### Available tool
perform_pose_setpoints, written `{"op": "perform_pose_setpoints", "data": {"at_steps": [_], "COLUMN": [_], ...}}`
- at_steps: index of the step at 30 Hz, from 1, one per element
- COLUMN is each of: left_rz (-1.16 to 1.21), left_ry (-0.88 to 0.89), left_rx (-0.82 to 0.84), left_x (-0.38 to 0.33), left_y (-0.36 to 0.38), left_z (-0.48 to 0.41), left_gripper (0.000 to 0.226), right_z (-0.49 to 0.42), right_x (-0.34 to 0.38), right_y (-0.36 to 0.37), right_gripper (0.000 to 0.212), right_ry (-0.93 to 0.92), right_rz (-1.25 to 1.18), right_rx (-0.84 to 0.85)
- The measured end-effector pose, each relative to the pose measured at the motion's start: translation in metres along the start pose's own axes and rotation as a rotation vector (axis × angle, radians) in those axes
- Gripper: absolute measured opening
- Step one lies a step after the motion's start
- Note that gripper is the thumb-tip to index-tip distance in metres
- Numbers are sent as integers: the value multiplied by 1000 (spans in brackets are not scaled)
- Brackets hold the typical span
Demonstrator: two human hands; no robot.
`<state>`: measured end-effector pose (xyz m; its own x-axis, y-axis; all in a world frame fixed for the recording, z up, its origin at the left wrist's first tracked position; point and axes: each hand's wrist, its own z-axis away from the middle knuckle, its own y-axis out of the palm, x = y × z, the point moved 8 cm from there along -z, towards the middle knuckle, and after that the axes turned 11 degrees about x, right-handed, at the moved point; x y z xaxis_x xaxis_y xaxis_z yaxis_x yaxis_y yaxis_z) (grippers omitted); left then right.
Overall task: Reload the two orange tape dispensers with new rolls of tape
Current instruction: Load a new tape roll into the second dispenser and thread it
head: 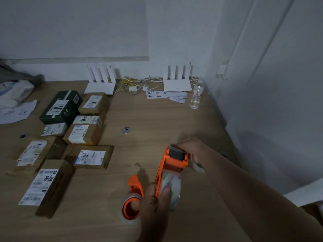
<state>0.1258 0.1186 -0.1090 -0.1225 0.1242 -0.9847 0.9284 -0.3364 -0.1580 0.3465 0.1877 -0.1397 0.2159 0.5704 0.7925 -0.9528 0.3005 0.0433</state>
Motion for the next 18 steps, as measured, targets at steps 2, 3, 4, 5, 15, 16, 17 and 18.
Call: {"op": "perform_pose_setpoints", "data": {"at_steps": [2, 3, 4, 5, 15, 16, 17, 18], "left_rz": [22, 40, 57, 66, 92, 102, 113, 118], "left_ry": [-18, -29, -42, -49, -63, -64, -71, -86], "left_rx": [-8, -10, -14, -20, -76, -76, -76, -80], "left_x": [3, 4, 6, 7, 20, 21, 24, 28], "left_y": [0, 0, 0, -1, -3, -2, -2, -1], "left_z": [-1, -2, -3, -4, -16, -17, -18, -18], "left_gripper": [34, 33, 32, 30, 30, 34, 36, 35], "right_z": [2, 4, 5, 9, 38, 41, 44, 48], "right_x": [-6, -11, -18, -23, -109, -114, -118, -120], "right_y": [-1, -2, -2, -2, 47, 51, 53, 53], "right_gripper": [26, 24, 20, 18, 67, 64, 62, 58], "right_ry": [-18, -19, -5, 4, 38, 21, 7, -2], "right_rz": [-105, -165, -204, -230, -278, -281, -296, -306], "right_rx": [10, 16, 20, 17, 174, 190, 198, 197]}}
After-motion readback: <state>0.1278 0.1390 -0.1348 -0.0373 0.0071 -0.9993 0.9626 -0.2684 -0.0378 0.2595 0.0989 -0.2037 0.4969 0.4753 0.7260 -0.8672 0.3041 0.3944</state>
